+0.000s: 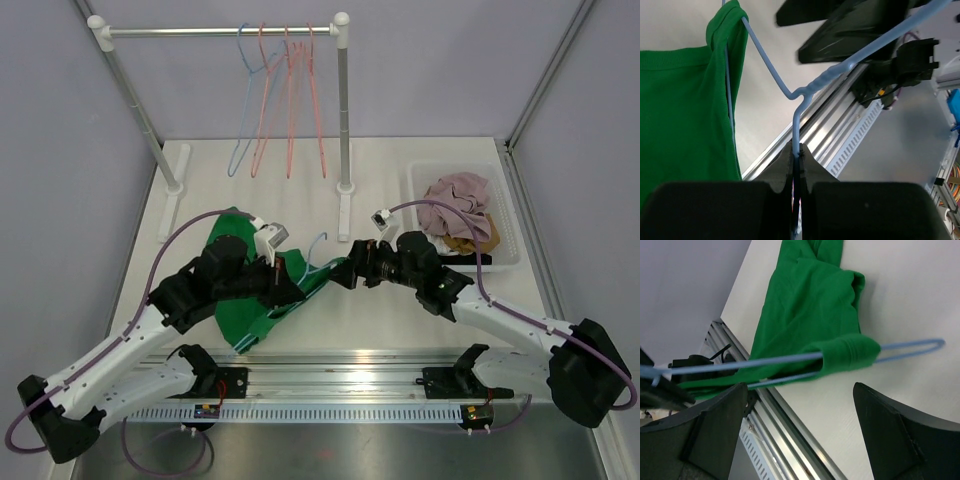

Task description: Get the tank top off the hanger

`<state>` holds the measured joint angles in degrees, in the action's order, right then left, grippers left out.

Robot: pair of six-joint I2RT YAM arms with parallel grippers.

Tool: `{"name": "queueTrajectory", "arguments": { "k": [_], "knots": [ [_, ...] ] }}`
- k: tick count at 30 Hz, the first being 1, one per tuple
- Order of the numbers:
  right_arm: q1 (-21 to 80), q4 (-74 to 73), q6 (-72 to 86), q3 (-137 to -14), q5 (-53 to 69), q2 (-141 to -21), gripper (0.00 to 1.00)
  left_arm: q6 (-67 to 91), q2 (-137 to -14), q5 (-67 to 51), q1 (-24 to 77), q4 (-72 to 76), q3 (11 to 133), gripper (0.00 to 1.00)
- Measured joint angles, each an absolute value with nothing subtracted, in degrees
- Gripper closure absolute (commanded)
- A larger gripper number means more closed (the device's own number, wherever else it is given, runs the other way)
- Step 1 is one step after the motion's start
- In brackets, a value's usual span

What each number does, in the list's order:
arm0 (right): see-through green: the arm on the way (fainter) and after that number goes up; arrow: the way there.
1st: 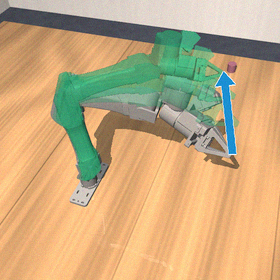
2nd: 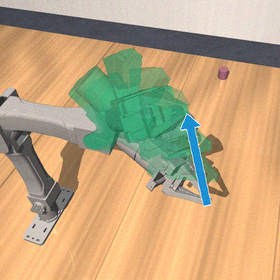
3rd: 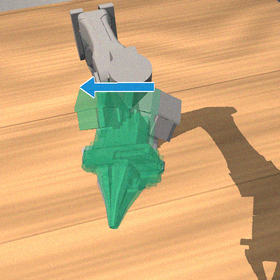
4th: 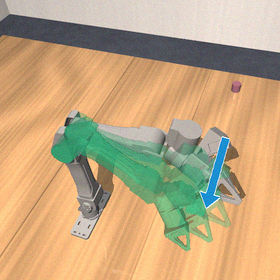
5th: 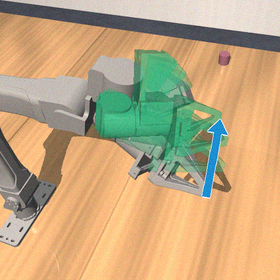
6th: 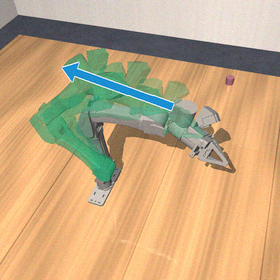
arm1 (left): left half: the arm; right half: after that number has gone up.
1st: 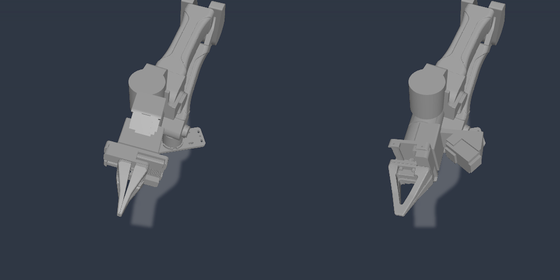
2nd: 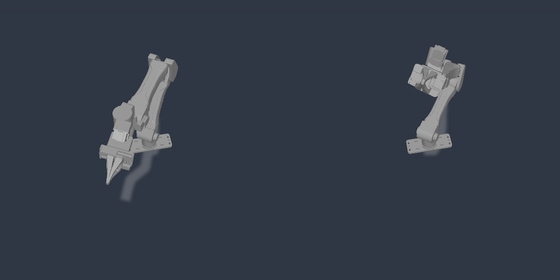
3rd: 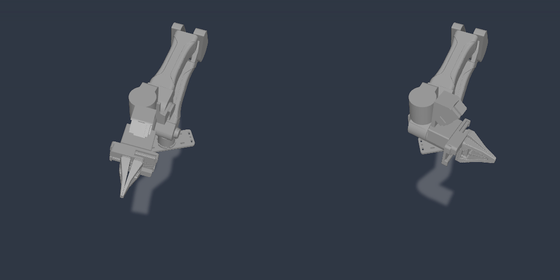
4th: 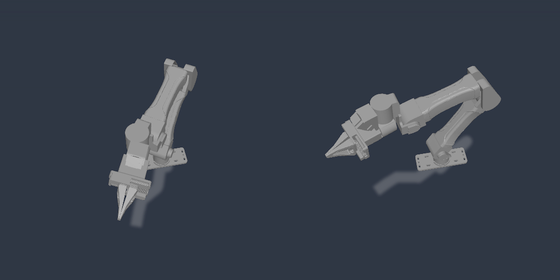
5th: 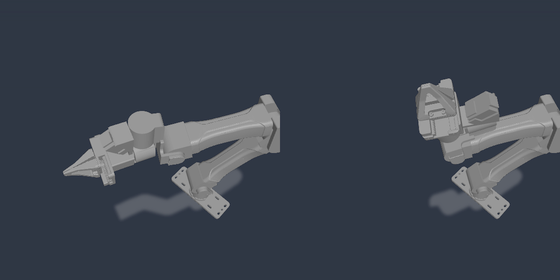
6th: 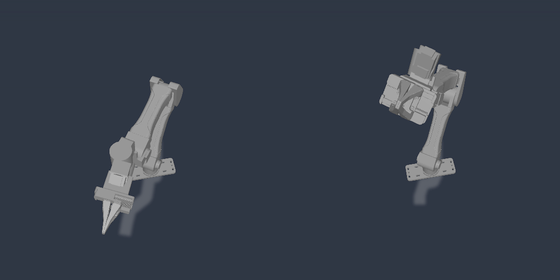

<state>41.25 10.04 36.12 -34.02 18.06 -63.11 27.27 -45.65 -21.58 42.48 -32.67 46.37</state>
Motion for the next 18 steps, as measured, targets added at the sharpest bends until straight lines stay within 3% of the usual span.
{"name": "queueTrajectory", "arguments": {
  "k": [4, 8, 13, 18],
  "knots": [
    [42.1, 11.8, 35.1, -34.0, 15.6, -65.8, 0.12, 30.5, -47.9, -21.0, 47.5, -26.2, 46.0, 1.00],
    [42.1, 11.9, 33.0, -33.9, 13.0, -66.2, 0.25, 32.1, -49.5, -19.1, 50.2, -22.9, 46.0, 1.00],
    [42.2, 11.3, 30.8, -33.7, 9.3, -66.1, 0.32, 33.3, -49.5, -16.8, 50.6, -22.7, 46.2, 1.00],
    [42.2, 10.0, 28.8, -33.5, 5.1, -64.1, 0.48, 33.7, -49.1, -15.9, 50.7, -23.5, 47.5, 1.00]
  ]
}}
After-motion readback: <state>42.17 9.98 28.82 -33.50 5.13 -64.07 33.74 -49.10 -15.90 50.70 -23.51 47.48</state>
